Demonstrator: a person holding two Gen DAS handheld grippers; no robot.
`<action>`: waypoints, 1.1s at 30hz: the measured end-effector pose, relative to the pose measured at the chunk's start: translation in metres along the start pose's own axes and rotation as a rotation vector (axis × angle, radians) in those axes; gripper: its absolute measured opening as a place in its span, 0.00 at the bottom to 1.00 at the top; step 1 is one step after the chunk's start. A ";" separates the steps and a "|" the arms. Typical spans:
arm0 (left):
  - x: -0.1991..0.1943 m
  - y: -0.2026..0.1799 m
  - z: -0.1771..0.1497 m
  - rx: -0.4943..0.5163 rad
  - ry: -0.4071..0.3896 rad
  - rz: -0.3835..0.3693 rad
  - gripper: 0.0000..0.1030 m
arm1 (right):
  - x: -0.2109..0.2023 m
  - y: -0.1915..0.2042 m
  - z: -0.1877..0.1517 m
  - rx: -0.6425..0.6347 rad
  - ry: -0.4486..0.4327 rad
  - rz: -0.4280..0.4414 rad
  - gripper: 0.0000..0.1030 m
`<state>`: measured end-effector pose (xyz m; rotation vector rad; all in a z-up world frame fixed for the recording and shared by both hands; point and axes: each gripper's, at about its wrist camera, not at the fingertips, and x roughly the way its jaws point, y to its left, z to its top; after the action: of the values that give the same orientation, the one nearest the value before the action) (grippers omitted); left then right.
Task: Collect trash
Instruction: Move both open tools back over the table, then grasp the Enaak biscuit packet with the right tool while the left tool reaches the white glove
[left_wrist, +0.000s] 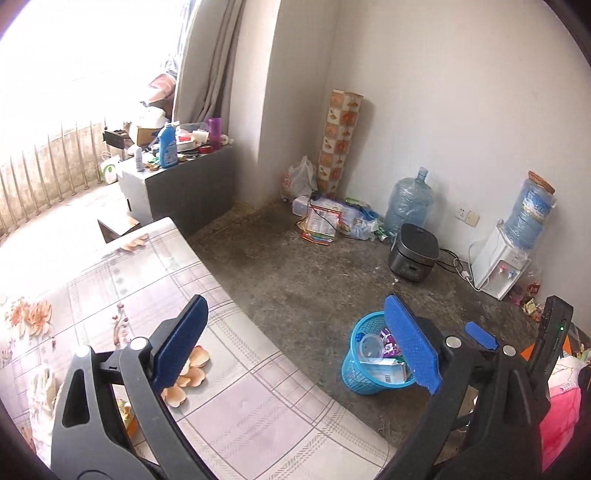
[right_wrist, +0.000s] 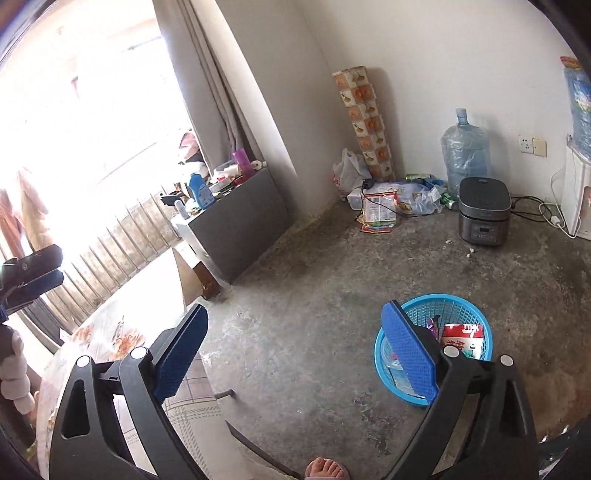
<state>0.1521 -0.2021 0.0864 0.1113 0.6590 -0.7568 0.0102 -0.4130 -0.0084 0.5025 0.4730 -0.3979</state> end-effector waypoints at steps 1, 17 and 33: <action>-0.007 0.009 -0.002 -0.011 -0.002 0.025 0.89 | 0.000 0.009 -0.001 -0.014 0.007 0.016 0.90; -0.096 0.127 -0.049 -0.210 0.016 0.267 0.89 | 0.002 0.135 -0.044 -0.175 0.258 0.309 0.90; -0.183 0.211 -0.113 -0.430 -0.083 0.356 0.89 | 0.007 0.182 -0.047 -0.162 0.375 0.482 0.90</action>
<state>0.1371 0.0988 0.0762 -0.1928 0.6859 -0.2654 0.0857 -0.2429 0.0168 0.5159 0.7166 0.2022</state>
